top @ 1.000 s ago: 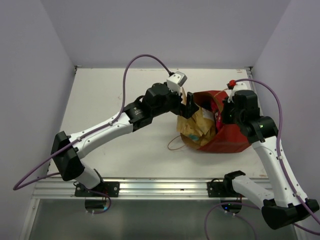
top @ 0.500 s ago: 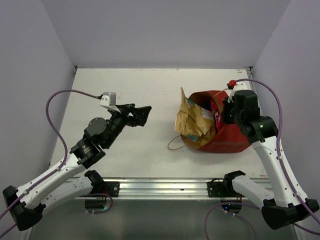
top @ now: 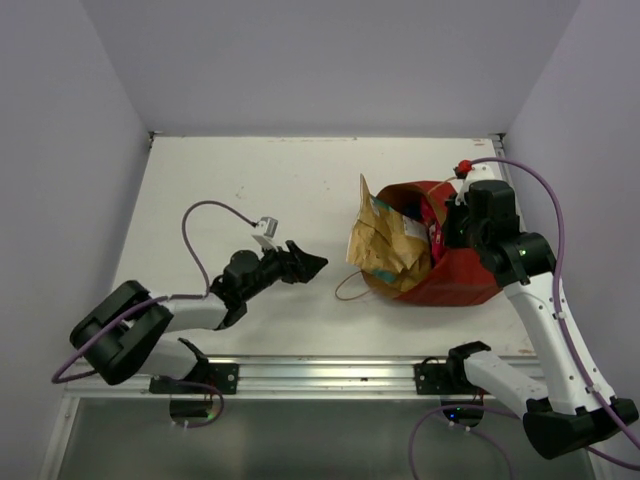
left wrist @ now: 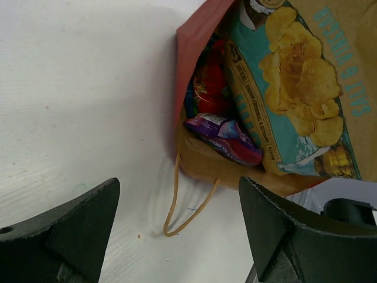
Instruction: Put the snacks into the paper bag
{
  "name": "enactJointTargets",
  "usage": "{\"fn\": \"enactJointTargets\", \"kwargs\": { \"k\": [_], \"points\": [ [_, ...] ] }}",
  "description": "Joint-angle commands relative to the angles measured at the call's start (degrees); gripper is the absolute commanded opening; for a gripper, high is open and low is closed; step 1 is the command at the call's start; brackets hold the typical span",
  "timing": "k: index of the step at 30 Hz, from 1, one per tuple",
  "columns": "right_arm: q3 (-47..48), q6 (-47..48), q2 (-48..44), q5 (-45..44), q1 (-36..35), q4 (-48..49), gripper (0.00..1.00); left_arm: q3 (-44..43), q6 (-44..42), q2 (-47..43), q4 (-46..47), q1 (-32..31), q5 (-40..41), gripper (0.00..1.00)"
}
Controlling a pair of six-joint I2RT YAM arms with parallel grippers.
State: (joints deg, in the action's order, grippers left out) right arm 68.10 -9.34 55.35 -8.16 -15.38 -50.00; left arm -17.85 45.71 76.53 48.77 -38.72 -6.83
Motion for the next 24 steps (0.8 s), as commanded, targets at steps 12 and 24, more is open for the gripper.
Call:
{"fn": "enactJointTargets", "kwargs": {
  "k": [12, 24],
  "points": [
    [1.3, 0.3, -1.2, 0.2, -0.1, 3.2, 0.00, -10.3, 18.5, 40.6, 54.5, -1.2, -11.7, 0.86],
    [0.7, 0.4, -0.9, 0.3, -0.1, 3.6, 0.00, -24.9, 9.5, 39.0, 33.7, -8.0, -9.2, 0.82]
  ]
}}
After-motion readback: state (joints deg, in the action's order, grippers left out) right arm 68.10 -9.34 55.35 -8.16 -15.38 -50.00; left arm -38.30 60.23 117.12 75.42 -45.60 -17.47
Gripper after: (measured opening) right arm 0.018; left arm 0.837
